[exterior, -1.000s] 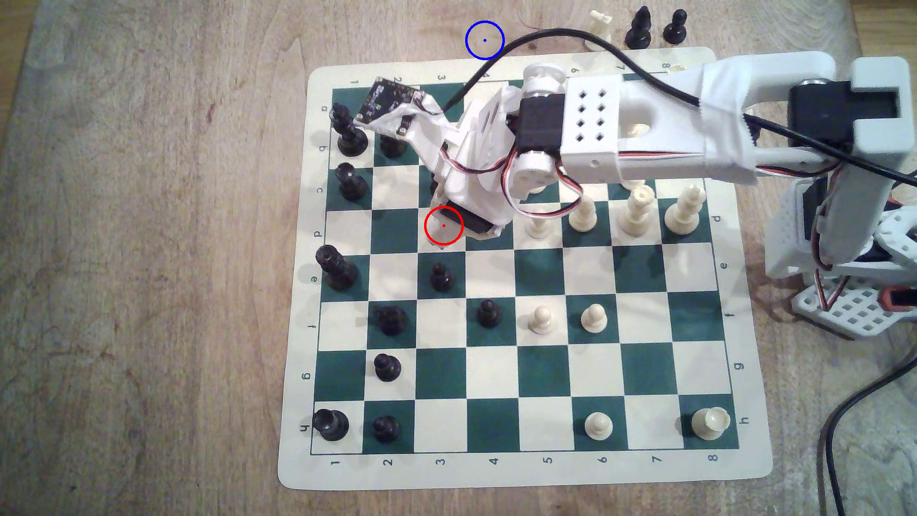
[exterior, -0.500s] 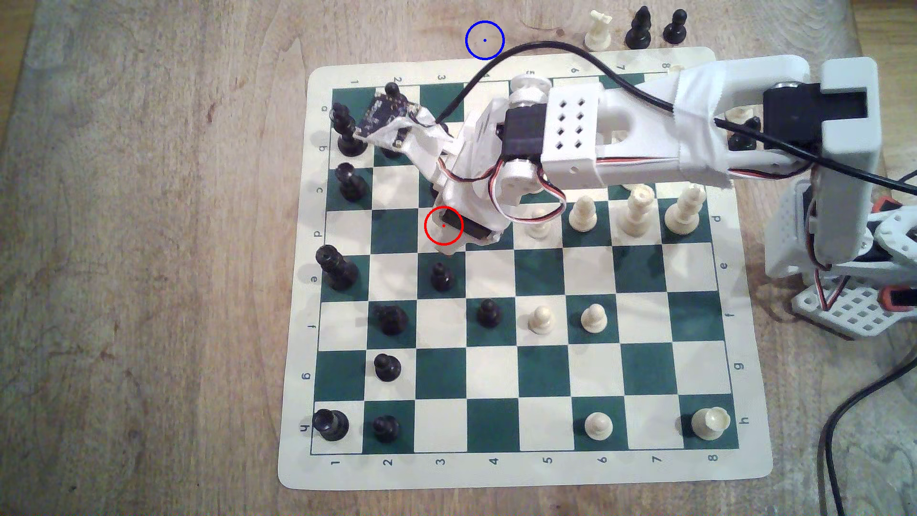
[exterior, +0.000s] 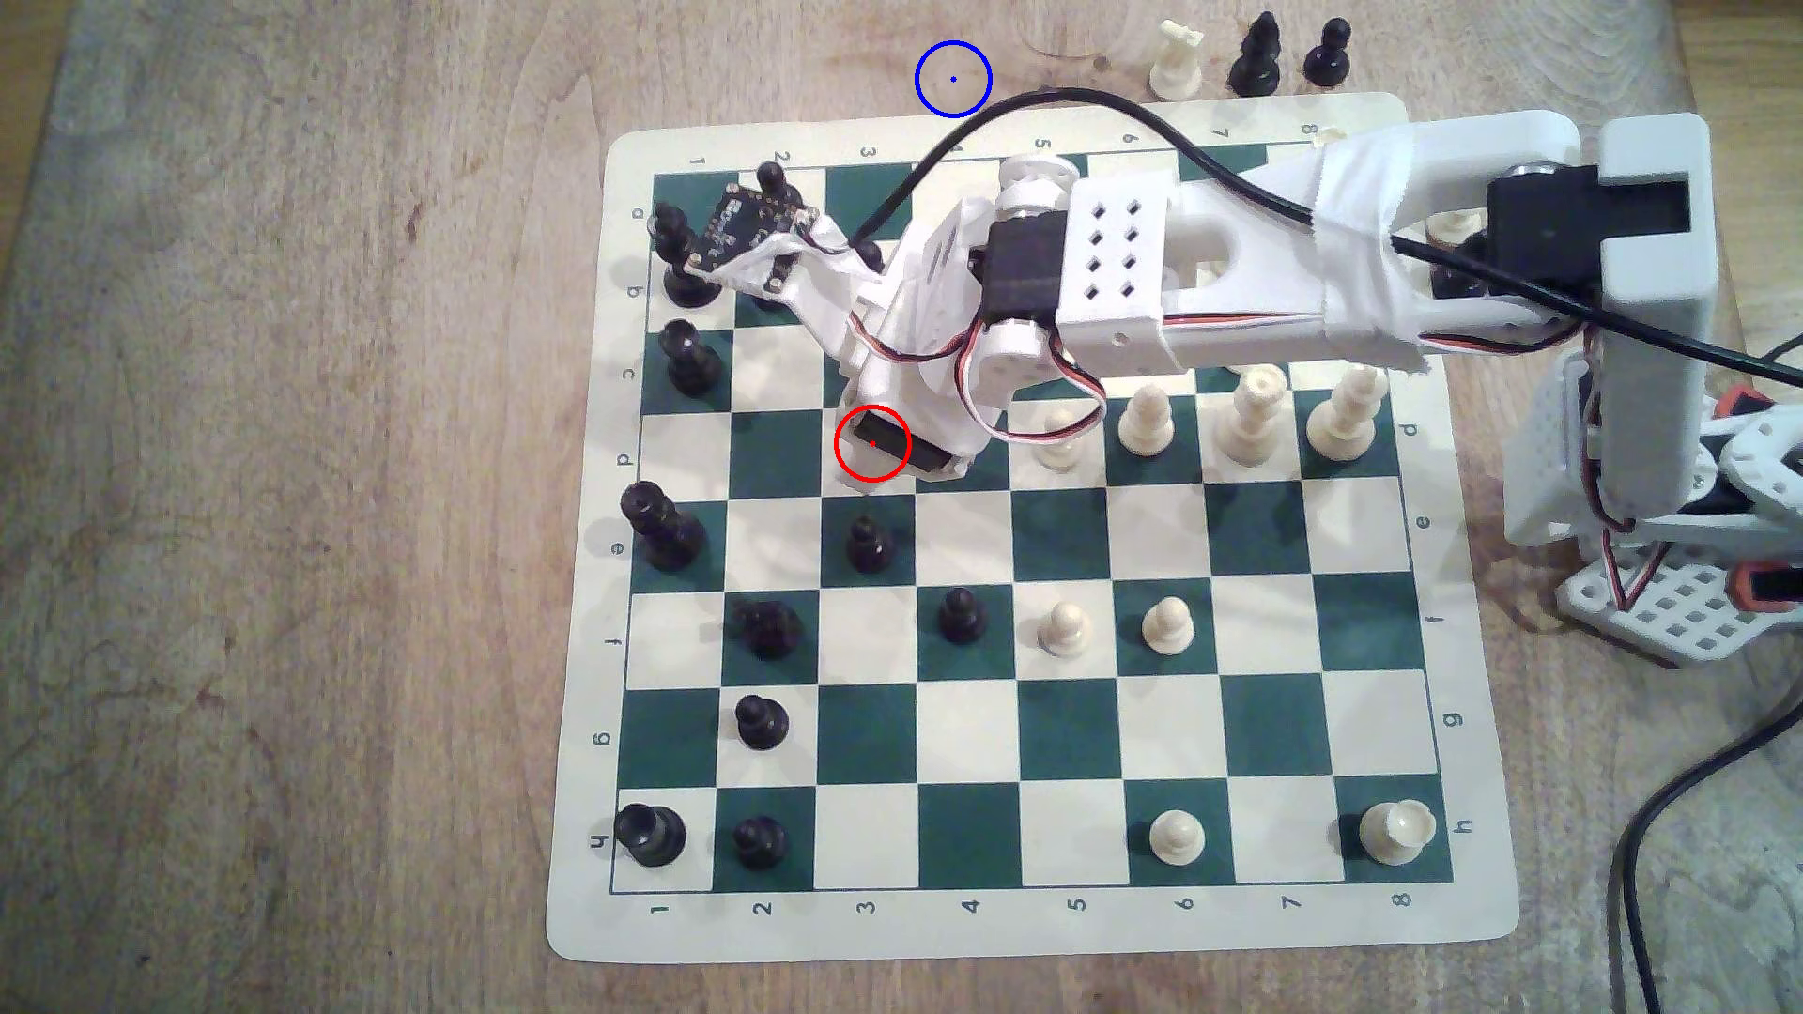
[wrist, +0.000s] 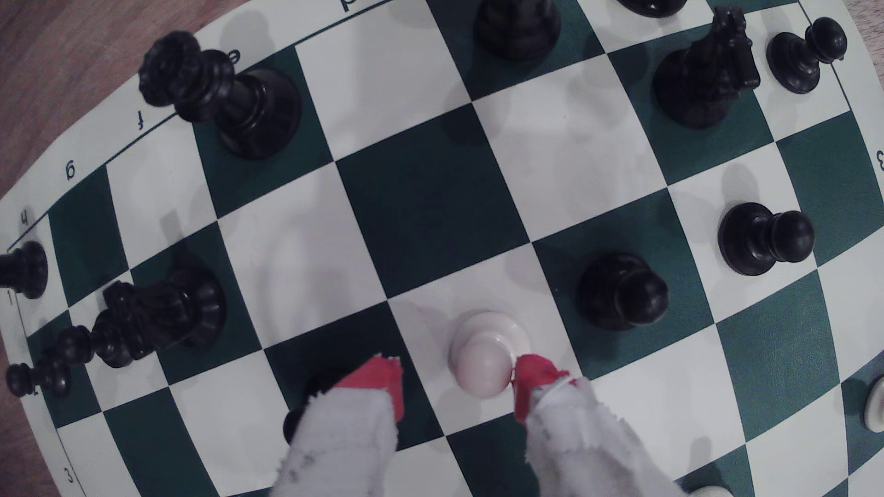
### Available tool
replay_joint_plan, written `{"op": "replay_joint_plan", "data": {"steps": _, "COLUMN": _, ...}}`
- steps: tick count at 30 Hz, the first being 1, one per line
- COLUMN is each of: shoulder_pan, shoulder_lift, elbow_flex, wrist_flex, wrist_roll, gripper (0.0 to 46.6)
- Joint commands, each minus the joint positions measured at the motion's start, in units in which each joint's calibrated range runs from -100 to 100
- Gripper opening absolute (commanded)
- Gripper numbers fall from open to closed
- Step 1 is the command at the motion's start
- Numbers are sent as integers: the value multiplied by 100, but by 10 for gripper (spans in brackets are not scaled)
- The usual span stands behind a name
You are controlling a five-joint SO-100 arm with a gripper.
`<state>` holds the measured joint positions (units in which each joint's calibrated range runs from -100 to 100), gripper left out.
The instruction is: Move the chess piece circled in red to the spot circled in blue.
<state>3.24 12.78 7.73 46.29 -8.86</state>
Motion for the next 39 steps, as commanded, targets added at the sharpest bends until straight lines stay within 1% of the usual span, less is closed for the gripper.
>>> {"op": "replay_joint_plan", "data": {"steps": 1, "shoulder_pan": 47, "shoulder_lift": -149, "elbow_flex": -374, "wrist_flex": -248, "wrist_roll": 15, "gripper": 127}}
{"op": "replay_joint_plan", "data": {"steps": 14, "shoulder_pan": 86, "shoulder_lift": -13, "elbow_flex": -328, "wrist_flex": -289, "wrist_roll": 54, "gripper": 130}}
{"op": "replay_joint_plan", "data": {"steps": 32, "shoulder_pan": 24, "shoulder_lift": 55, "elbow_flex": -292, "wrist_flex": -313, "wrist_roll": 34, "gripper": 123}}
{"op": "replay_joint_plan", "data": {"steps": 37, "shoulder_pan": 24, "shoulder_lift": 47, "elbow_flex": -283, "wrist_flex": -313, "wrist_roll": 34, "gripper": 97}}
{"op": "replay_joint_plan", "data": {"steps": 39, "shoulder_pan": 24, "shoulder_lift": 47, "elbow_flex": -256, "wrist_flex": -313, "wrist_roll": 49, "gripper": 78}}
